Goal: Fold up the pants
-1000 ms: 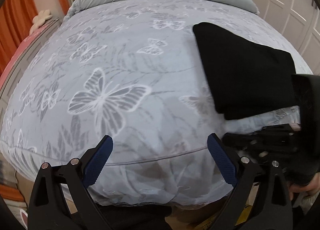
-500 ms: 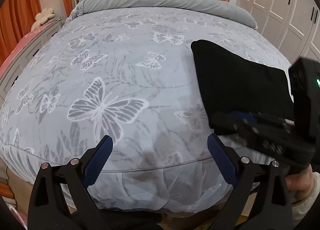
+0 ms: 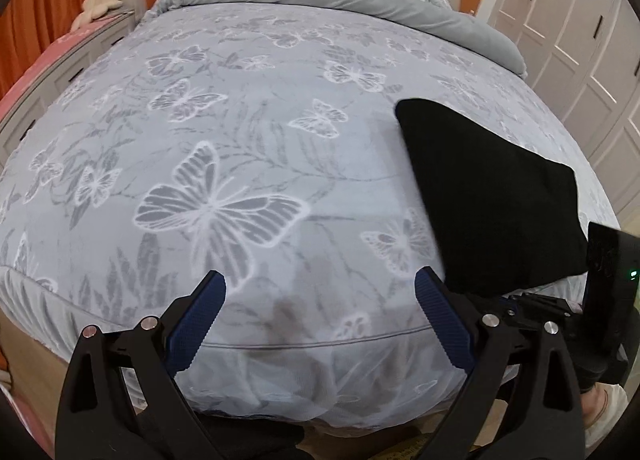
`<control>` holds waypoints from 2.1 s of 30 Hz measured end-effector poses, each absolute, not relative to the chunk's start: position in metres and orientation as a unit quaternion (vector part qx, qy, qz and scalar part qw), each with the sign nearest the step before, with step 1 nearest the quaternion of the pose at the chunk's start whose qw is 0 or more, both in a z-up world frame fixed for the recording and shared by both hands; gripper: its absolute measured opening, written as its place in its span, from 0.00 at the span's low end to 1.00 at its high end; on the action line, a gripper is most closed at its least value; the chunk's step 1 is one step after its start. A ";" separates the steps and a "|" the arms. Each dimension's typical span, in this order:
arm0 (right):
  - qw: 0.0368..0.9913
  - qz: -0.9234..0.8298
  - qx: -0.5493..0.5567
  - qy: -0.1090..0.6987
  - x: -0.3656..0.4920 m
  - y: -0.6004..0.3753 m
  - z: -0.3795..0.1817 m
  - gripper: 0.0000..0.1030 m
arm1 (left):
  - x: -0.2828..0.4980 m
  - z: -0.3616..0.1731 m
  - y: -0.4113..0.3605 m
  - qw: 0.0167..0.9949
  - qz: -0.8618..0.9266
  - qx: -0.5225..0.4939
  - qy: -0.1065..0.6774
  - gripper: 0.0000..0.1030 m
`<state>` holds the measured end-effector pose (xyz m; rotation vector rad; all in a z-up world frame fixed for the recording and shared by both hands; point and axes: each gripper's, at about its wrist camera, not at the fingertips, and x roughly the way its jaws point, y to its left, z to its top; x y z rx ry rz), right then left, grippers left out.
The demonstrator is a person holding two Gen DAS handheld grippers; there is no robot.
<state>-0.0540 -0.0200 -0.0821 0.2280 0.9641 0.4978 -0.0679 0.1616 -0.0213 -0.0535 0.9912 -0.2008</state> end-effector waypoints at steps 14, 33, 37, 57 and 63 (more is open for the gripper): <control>0.855 0.259 0.143 0.426 -0.091 -0.086 -0.035 0.39 | -0.035 -0.034 0.118 0.839 -0.143 -0.073 0.521 0.92; 0.878 0.044 0.081 0.470 -0.059 -0.253 -0.034 0.07 | -0.011 -0.048 0.099 0.836 -0.108 -0.092 0.530 0.95; 0.882 0.063 0.141 0.446 -0.059 -0.269 -0.021 0.24 | -0.010 -0.055 0.095 0.829 -0.106 -0.086 0.543 0.95; 0.857 0.092 0.227 0.454 -0.051 -0.258 -0.030 0.28 | 0.000 -0.062 0.073 0.774 -0.198 -0.145 0.584 0.28; 0.850 0.044 0.184 0.492 -0.056 -0.270 -0.044 0.48 | -0.025 -0.019 0.085 0.853 -0.109 -0.070 0.506 0.95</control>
